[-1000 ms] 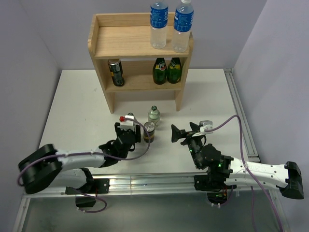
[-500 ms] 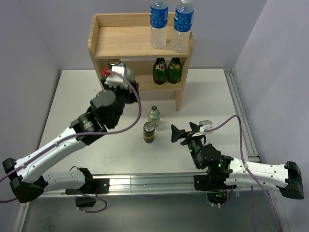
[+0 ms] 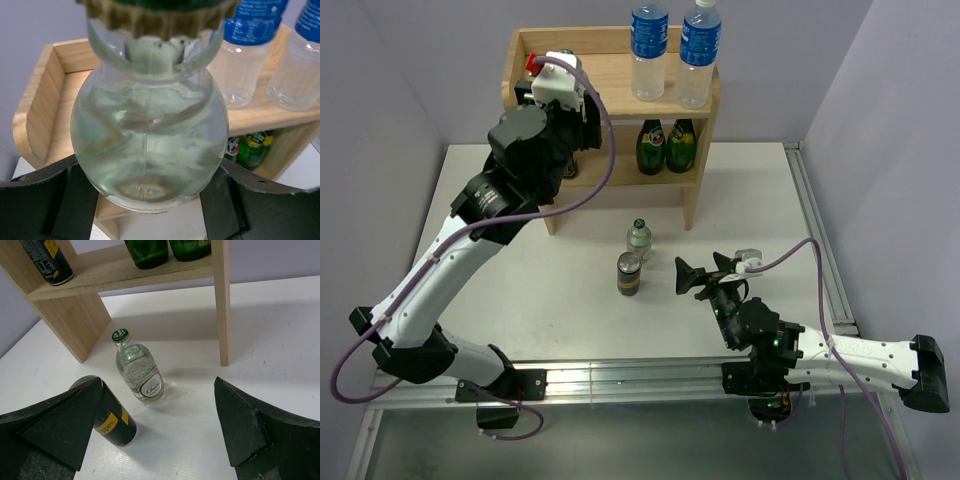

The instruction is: Place and organize the beverage onto the shelf

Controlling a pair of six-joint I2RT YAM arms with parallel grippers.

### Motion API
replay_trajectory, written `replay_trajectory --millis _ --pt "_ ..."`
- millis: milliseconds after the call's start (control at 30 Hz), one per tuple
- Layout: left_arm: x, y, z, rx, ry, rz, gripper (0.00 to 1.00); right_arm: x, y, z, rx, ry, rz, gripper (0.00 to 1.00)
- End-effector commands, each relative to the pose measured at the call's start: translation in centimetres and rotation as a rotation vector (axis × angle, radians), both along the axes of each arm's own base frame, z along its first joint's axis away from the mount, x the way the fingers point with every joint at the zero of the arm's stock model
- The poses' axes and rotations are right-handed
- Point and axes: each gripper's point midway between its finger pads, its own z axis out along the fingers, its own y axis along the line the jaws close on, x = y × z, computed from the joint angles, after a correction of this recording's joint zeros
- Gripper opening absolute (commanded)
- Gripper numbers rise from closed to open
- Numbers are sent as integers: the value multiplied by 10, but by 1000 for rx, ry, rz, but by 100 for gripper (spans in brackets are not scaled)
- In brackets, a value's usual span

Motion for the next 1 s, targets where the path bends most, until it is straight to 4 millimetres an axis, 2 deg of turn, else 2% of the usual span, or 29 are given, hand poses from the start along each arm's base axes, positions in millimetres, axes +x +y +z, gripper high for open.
replay_trajectory --millis 0,33,67,400,700,967 --pt "2 22 60 -89 -125 23 0 1 -2 0 26 -3 -9 100" --pt "4 27 68 -106 -135 32 0 1 -3 0 26 -3 -9 100" --pt "12 25 63 -103 -119 36 0 1 -2 0 28 -2 -8 100" --pt "60 49 66 -145 -114 91 0 0 -5 -1 34 0 -12 100" --pt "84 74 63 -178 -126 128 0 1 -3 -3 25 3 -7 100" --pt "106 87 48 -187 -109 159 0 1 -1 -3 16 4 -4 100"
